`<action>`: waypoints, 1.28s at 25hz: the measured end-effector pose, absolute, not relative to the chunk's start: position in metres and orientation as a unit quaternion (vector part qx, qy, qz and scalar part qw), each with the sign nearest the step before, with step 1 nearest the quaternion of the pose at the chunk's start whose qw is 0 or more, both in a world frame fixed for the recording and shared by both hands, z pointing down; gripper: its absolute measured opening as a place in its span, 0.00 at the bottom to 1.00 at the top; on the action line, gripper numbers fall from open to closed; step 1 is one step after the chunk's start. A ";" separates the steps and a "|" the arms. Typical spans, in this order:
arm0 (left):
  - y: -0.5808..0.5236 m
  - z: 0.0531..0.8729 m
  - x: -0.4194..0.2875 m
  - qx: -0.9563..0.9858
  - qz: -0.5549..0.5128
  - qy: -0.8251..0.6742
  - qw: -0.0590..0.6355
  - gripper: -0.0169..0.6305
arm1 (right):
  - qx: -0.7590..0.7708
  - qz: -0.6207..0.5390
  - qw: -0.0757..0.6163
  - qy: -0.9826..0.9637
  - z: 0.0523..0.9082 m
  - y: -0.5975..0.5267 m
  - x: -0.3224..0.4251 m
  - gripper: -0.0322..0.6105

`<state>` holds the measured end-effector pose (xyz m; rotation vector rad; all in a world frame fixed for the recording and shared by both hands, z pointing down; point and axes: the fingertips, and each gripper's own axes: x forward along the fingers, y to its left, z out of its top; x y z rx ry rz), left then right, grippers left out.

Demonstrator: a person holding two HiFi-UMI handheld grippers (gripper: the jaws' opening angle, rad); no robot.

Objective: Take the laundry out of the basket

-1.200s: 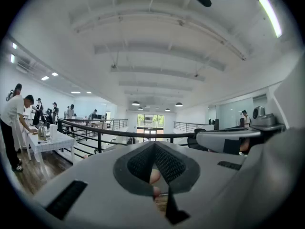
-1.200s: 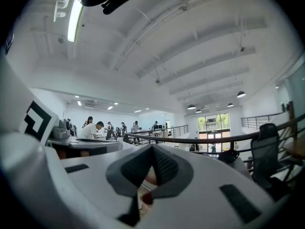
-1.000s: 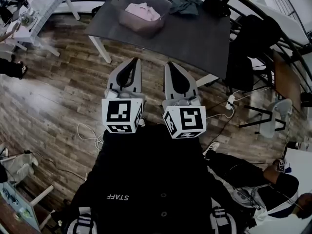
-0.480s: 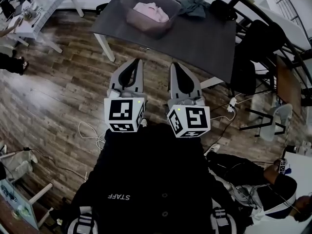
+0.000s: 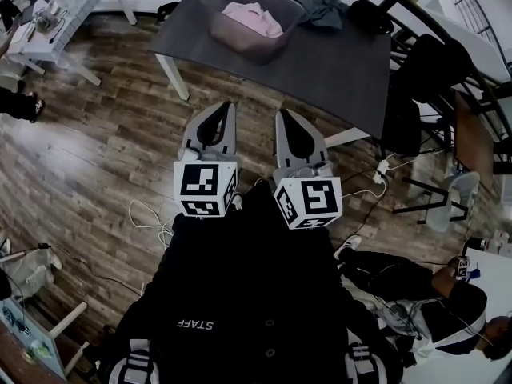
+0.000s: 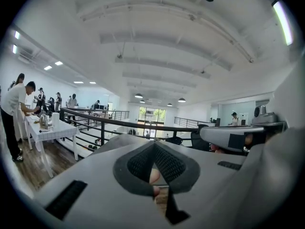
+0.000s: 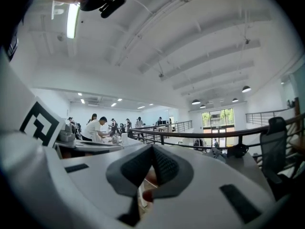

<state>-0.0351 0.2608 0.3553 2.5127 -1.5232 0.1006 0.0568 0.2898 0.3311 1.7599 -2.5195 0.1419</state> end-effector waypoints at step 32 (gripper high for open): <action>-0.080 0.374 -0.001 0.806 0.073 -0.577 0.110 0.03 | 0.509 0.058 0.027 -0.858 0.344 -0.070 0.107 0.07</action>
